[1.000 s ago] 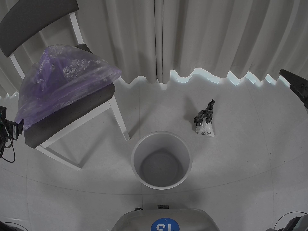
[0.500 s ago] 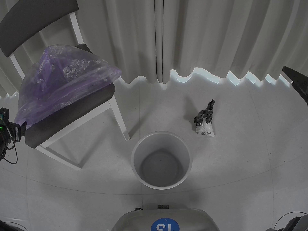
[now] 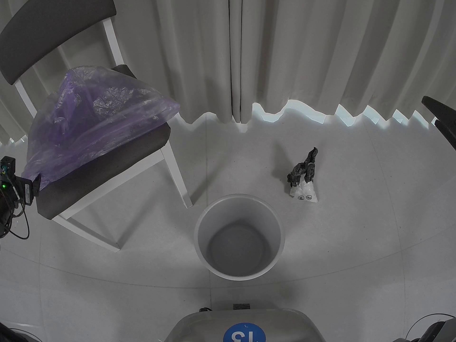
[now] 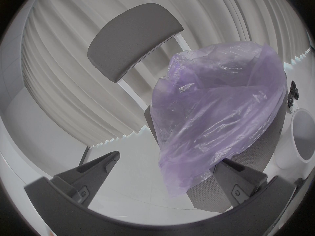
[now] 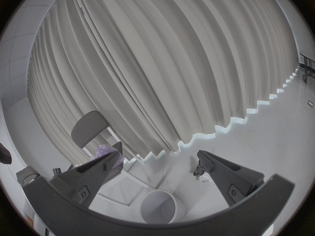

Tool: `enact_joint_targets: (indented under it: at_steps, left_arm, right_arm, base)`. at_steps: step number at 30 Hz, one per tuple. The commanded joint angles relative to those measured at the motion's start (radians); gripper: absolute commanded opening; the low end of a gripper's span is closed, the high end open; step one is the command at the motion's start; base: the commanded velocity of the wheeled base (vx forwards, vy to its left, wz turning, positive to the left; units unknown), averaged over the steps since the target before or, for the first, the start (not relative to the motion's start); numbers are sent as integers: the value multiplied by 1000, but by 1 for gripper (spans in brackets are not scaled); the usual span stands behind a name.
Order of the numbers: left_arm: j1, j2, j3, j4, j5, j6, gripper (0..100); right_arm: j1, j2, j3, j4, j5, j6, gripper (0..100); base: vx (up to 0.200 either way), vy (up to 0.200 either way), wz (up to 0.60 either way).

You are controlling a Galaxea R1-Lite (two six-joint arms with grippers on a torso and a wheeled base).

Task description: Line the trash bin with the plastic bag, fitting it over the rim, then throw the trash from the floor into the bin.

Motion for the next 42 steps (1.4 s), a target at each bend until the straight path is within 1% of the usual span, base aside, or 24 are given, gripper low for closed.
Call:
enact_joint_targets:
  at_steps: [1,12,13,21,29,33,35,37,39,40,42]
  left_arm:
    - [0,20,-1,-2,1,-15,100]
    - [8,29,-2,-4,1,-30,100]
    - [8,27,-2,-4,1,-30,0]
    - [2,12,19,-36,19,-27,0]
    - [-1,-22,53,-70,16,-30,0]
    - [-12,-66,39,-81,16,-58,0]
    - [-47,-115,1,-62,16,-95,0]
    - [-77,-154,-36,-33,16,-121,0]
    - [-115,-192,-80,18,16,-133,0]
    - [-136,-214,-103,48,16,-139,0]
    - [-199,-260,-173,136,16,-161,0]
  right_arm:
    - [-1,-11,3,0,1,0,100]
    - [-1,-10,3,1,1,0,100]
    - [-1,-10,3,1,1,0,100]
    - [-1,-10,6,1,4,0,100]
    - [-1,-10,9,1,4,0,100]
    - [0,-7,9,1,-1,0,100]
    - [14,0,9,3,-6,0,100]
    - [43,6,6,-2,-12,8,100]
    - [102,13,7,-16,-39,15,100]
    - [137,16,9,-28,-65,25,100]
    - [217,52,12,-72,-145,49,100]
  base:
    - [0,0,0]
    - [0,0,0]
    - [0,0,0]
    - [0,0,0]
    - [0,0,0]
    - [0,0,0]
    - [0,0,0]
    - [0,0,0]
    - [0,0,0]
    - [0,0,0]
    - [0,0,0]
